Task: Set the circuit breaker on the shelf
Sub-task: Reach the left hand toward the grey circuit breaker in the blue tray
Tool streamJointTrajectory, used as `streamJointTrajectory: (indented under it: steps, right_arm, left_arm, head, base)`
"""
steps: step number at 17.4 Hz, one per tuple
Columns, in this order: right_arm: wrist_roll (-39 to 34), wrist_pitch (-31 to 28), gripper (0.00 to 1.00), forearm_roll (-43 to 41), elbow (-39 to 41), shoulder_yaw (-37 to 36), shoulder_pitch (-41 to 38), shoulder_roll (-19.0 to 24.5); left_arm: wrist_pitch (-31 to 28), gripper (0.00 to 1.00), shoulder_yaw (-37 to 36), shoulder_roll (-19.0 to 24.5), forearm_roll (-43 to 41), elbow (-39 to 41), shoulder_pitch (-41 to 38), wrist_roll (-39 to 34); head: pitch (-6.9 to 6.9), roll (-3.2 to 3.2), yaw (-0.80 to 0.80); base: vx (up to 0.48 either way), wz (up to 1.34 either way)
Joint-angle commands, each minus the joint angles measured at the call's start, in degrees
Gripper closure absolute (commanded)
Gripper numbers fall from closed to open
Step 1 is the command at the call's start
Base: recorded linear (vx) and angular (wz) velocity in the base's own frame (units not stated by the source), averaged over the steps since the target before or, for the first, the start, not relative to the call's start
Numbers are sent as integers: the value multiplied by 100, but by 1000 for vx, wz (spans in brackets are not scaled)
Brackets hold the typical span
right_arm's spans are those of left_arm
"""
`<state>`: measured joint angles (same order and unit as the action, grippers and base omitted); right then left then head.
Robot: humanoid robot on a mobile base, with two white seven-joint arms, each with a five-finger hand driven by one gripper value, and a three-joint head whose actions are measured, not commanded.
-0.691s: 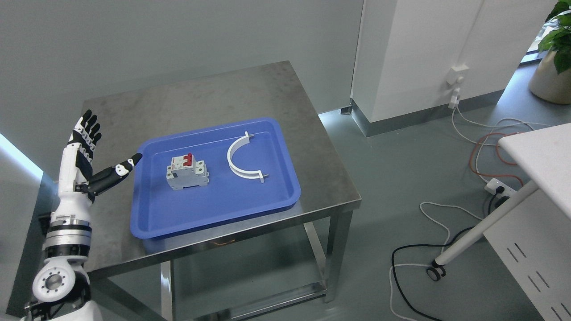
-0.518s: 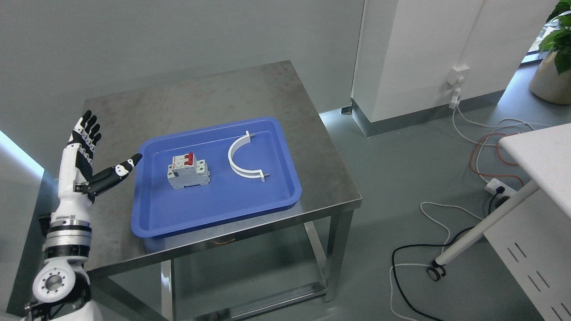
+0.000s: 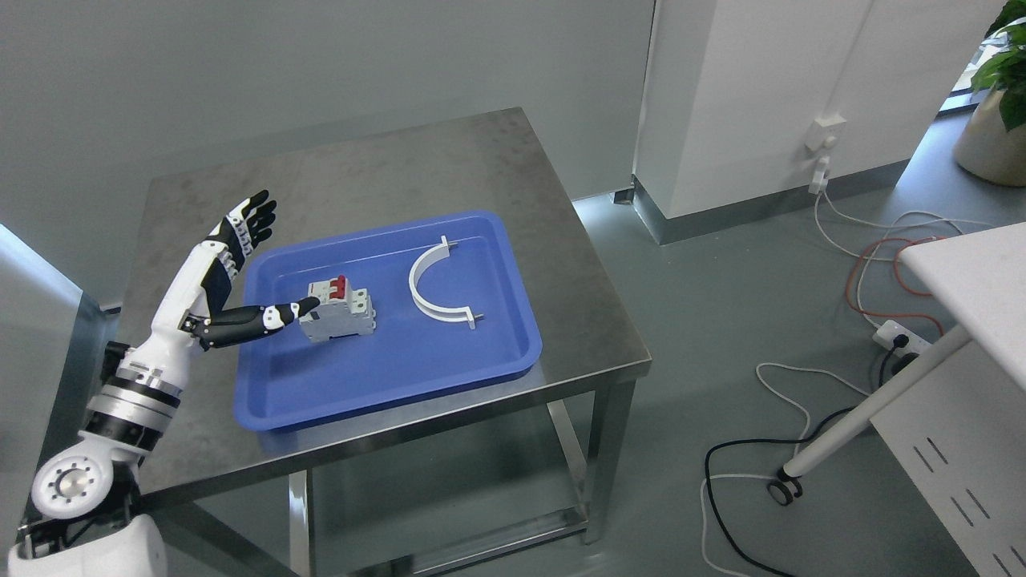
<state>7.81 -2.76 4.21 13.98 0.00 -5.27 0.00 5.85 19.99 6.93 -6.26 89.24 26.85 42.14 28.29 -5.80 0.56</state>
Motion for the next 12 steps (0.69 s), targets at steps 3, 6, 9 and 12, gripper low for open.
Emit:
streamJointTrajectory:
  steps: [3,6,9,12]
  right_arm:
    - [1,-181,0,-8,0,114,0,-100]
    - [1,-181,0,-8,0,114,0,-100]
    - [1,-181,0,1,0,114,0,-100]
    - [-7,-181,0,1,0,114,0,-100]
  left_arm:
    - [-31,7,-1234,1206,-417,-328,242,453]
    - [-31,7,-1261,1127,-1384,-653,224,444]
    - [-14,14,-1173,1056,-1940,-1084,425,435]
    - [-14,25,-1147,1074,-1940,-1146,462,461]
  head:
    - [0,0,0]
    - [0,0,0]
    - [0,0,0]
    - [0,0,0]
  base:
    - [20,-29]
    - [5,24]
    - [7,-16]
    - [14,5]
